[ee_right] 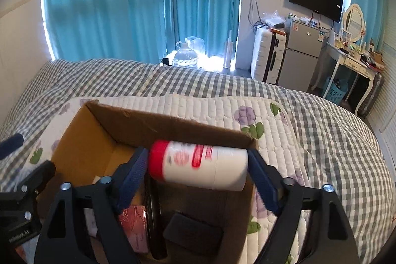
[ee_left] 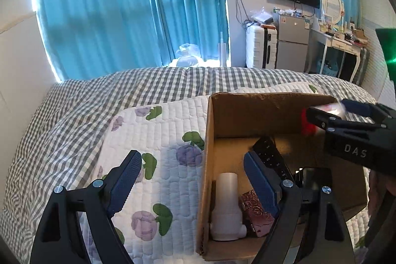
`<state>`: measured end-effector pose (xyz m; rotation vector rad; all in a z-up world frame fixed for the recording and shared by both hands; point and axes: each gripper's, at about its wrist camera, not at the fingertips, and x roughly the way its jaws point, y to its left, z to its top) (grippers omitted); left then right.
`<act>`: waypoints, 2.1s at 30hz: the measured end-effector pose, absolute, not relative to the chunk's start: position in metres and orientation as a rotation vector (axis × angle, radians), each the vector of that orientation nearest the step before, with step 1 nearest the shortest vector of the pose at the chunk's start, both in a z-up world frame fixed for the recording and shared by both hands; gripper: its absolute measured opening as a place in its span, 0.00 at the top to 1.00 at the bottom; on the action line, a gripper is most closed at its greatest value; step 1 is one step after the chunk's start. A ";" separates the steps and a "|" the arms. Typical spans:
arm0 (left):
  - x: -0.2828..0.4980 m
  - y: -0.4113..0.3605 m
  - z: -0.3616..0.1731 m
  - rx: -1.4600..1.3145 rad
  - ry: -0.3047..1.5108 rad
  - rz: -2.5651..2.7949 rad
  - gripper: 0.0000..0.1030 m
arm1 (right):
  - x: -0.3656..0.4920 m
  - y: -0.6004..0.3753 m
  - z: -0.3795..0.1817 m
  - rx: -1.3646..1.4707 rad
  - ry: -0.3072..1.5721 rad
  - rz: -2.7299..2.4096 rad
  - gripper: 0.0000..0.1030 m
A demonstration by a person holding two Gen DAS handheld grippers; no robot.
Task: Organize rigid objects
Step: 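Carry the card case and bottle over the box and release them inside, then grasp the white earbud case with the right tool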
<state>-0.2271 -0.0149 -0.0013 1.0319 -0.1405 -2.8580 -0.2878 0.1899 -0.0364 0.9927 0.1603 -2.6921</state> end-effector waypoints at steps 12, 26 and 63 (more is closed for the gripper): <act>-0.166 -0.011 0.052 0.937 -0.098 -2.881 0.00 | -0.201 0.203 0.031 0.829 0.185 -2.804 0.00; -0.069 0.000 0.149 0.788 -0.085 -2.990 0.00 | -0.065 0.217 0.140 0.703 0.275 -2.868 0.00; -0.129 -0.008 -0.107 1.291 -0.150 -2.748 0.00 | -0.150 0.163 -0.164 1.307 0.512 -2.442 0.19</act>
